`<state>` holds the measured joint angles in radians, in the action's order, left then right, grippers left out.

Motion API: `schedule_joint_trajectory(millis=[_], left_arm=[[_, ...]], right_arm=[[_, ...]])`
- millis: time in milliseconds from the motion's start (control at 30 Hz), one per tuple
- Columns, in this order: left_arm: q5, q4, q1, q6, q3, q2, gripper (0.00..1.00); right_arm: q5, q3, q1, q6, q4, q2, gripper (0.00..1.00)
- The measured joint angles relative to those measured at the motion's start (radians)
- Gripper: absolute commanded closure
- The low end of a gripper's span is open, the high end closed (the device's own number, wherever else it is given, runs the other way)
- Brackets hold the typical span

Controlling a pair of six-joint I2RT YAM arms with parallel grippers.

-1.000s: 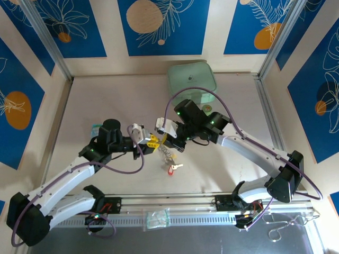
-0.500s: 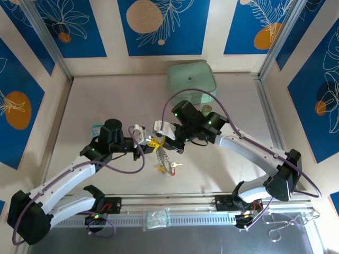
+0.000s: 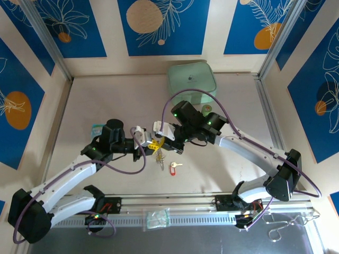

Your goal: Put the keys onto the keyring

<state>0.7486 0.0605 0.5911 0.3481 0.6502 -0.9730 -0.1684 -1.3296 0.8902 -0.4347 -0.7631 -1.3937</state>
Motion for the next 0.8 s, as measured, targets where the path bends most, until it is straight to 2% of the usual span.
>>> schedule_joint_trajectory(millis=[167,300,333,433,467,533,700,800], left_arm=[[0.006,-0.002,0.000,-0.018,0.000,0.000,0.93],[0.016,-0.007,0.000,-0.051,0.000,0.000,1.00],[0.018,-0.009,0.000,-0.054,0.000,0.000,1.00],[0.037,-0.040,-0.002,-0.087,-0.009,0.000,1.00],[0.052,-0.064,-0.002,-0.103,-0.016,0.000,1.00],[0.071,-0.116,-0.002,-0.135,-0.042,0.003,1.00],[0.103,-0.280,-0.002,-0.247,-0.123,0.000,1.00],[0.119,-0.362,-0.002,-0.299,-0.155,-0.012,1.00]], right_arm=[[0.000,0.000,0.001,-0.001,0.000,0.000,1.00],[0.000,0.000,0.001,-0.003,-0.001,0.000,1.00],[0.000,0.000,0.001,-0.003,-0.001,0.000,0.97],[-0.012,0.008,-0.002,0.006,0.016,0.008,0.67],[-0.023,0.023,-0.009,0.019,0.043,0.016,0.59],[-0.060,0.081,-0.041,0.047,0.111,0.055,0.53],[-0.189,0.351,-0.162,0.174,0.393,0.249,0.53],[-0.254,0.509,-0.187,0.249,0.598,0.336,0.54]])
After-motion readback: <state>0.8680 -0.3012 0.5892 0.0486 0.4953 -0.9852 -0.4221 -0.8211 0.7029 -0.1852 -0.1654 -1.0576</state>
